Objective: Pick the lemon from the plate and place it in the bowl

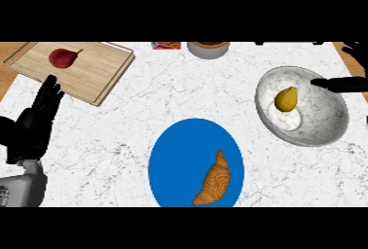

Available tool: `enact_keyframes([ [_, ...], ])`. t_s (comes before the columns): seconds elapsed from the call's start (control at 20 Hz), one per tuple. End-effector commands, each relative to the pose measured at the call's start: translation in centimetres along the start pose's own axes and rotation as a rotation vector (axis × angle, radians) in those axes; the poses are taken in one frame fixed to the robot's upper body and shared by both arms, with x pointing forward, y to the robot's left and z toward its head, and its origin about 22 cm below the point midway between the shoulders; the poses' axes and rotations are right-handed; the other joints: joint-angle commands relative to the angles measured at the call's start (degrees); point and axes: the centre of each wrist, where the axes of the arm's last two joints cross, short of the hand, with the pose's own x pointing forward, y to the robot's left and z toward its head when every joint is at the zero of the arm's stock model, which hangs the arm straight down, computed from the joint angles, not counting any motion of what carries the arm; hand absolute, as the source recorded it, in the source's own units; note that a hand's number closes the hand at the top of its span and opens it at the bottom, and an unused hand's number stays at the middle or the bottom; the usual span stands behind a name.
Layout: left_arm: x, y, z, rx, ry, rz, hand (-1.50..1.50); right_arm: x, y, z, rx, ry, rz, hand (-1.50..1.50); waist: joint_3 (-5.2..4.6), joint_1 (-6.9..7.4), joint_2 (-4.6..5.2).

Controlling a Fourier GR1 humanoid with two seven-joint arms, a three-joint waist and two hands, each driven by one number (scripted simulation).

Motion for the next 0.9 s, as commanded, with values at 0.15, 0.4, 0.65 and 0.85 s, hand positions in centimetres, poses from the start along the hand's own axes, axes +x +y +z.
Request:
enact_keyframes([
  [0.15,-0.2,-0.8,0.6,-0.026,0.006,0.006,0.0,-2.8,-10.7,2.9,-0.065,0.044,-0.171,-1.5,-0.06,0.58,0.14],
  [0.4,0.1,0.9,1.0,-0.016,-0.001,0.004,0.0,-6.4,-16.9,8.3,-0.025,0.054,-0.208,-1.5,-0.01,0.6,0.13],
  [0.65,0.4,0.8,0.1,-0.014,-0.007,0.003,0.0,-7.1,-20.0,10.4,0.038,0.031,-0.313,-1.5,0.06,1.08,0.36],
  [0.85,0.5,-0.8,-0.2,-0.019,-0.017,-0.006,0.0,-6.1,-21.6,10.5,0.032,-0.012,-0.32,-1.5,0.01,0.99,0.3],
])
